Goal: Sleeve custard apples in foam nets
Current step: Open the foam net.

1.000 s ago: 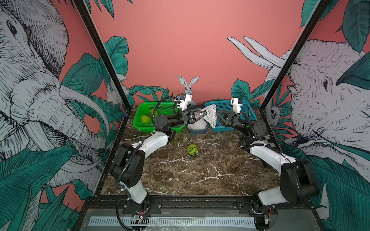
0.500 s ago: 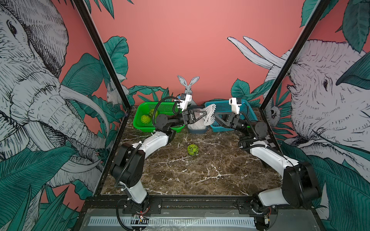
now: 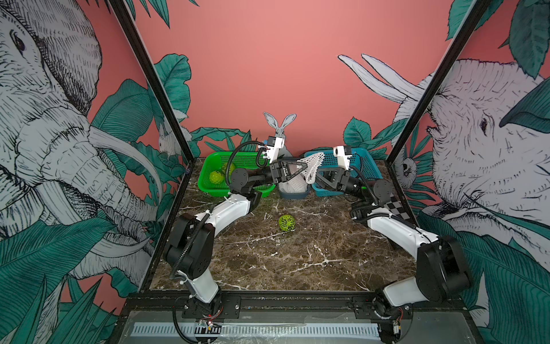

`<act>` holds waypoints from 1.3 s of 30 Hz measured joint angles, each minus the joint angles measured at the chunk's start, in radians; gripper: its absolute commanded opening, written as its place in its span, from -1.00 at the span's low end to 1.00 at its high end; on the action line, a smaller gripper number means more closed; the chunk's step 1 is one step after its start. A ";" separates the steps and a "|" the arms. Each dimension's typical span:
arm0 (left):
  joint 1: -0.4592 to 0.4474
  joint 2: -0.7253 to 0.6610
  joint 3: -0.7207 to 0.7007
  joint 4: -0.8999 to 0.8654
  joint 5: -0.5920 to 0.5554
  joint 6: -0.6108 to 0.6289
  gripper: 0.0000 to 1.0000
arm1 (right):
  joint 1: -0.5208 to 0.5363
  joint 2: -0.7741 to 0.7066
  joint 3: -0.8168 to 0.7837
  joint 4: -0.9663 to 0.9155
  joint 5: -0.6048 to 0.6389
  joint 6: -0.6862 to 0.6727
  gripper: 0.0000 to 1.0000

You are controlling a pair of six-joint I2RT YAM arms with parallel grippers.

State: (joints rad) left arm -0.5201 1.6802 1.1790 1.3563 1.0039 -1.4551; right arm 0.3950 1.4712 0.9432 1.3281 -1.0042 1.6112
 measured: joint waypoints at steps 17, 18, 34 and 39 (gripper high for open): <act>0.000 0.000 -0.001 0.001 -0.004 0.000 -1.00 | 0.004 -0.008 0.000 0.000 0.002 -0.018 -1.00; 0.000 0.000 -0.002 0.000 -0.006 0.000 -1.00 | 0.004 -0.008 0.000 0.000 0.003 -0.018 -1.00; 0.009 -0.064 -0.180 0.000 -0.035 0.006 -1.00 | -0.103 -0.008 -0.095 -0.001 0.055 -0.049 -1.00; 0.012 -0.087 -0.255 0.000 -0.047 0.008 -1.00 | -0.102 0.007 -0.113 0.000 0.054 -0.060 -1.00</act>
State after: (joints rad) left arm -0.5079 1.5932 0.9241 1.3567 0.9569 -1.4471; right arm 0.2928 1.4780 0.8307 1.3277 -0.9501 1.5509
